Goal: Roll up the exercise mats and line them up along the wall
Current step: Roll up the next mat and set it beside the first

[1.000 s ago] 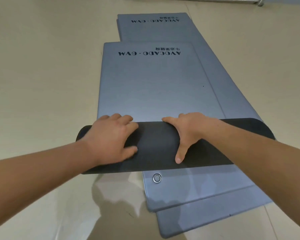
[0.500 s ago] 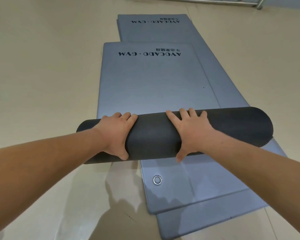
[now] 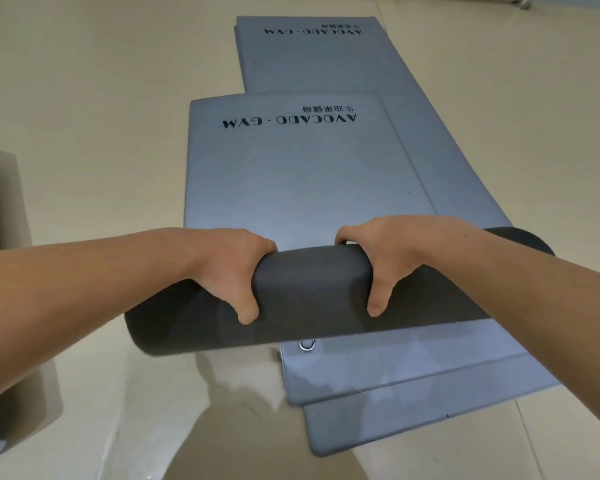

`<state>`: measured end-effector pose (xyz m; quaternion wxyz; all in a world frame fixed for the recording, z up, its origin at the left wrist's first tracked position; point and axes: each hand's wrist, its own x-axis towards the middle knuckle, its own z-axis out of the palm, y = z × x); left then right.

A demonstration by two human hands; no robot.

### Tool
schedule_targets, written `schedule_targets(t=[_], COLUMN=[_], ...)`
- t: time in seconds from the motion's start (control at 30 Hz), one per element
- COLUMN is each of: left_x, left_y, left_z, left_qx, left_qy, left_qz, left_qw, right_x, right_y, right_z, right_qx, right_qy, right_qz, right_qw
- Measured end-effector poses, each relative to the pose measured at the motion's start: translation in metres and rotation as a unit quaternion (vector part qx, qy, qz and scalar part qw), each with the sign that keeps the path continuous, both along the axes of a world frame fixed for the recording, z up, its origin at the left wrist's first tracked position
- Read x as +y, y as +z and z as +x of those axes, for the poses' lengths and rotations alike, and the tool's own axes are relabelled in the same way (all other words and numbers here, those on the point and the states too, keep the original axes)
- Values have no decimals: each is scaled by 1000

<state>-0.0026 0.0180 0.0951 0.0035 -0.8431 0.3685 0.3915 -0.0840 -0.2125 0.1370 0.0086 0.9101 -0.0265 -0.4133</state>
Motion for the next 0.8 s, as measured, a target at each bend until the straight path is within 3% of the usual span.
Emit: schedule_targets(t=[0.07,0.13,0.27,0.33,0.47,0.6,0.73,0.8], left_x=[4,11,26,30,31,24,15,19], left_y=[-6,-17,-29,-31,-30,-13,-25,-43], left_z=[-3,1,20,28,29,0,-49,-52], left_qx=[78,120,143,141,63,-136,-166,-188], left_qy=[27,52,104,114,78,-24,-53,-45], left_qz=[21,26,2,-9,-16,-67,59,61], left_qw=[996,991,984,983,995,988,983,979], right_x=[2,9,26,40,57,37,23,22], right_y=[1,1,0,-10,-42,-40,-25,-23], right_z=[-4,-10,-22,-30,-41,-8,30,39], right_qx=[35,11,-88,-77,-44,-78,-53,-53], right_qy=[-18,-7,73,102,116,110,78,63], right_qz=[20,16,-44,-93,-176,-118,-39,-5], right_qw=[999,1000,992,987,977,984,995,997])
